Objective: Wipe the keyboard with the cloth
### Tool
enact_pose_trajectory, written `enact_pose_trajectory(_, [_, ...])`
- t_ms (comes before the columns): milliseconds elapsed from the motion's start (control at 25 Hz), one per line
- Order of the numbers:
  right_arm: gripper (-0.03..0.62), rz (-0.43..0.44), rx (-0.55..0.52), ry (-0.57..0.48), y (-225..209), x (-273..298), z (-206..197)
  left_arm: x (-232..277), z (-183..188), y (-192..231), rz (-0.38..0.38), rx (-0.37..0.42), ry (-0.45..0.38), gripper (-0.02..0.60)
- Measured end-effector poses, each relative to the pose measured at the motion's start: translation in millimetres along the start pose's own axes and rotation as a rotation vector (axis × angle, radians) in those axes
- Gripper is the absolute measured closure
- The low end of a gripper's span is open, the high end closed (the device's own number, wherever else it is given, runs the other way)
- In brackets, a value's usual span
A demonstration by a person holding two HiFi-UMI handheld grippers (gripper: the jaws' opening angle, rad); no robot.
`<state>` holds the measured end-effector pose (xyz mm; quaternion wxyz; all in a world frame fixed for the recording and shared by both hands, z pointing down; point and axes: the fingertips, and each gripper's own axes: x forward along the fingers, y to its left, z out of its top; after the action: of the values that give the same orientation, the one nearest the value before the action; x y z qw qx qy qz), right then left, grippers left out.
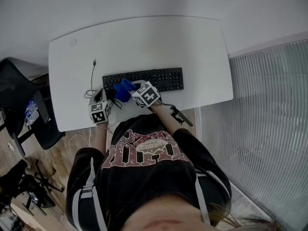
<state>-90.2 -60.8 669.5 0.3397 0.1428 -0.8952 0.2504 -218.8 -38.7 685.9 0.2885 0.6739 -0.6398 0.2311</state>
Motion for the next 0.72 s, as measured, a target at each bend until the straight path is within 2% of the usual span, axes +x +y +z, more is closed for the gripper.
enact_pose_trajectory(720, [0.53,-0.065,-0.01,0.037,-42.0,-40.5,-26.1,1.3,-1.5,1.3,0.048,-0.011,0.006,0.549])
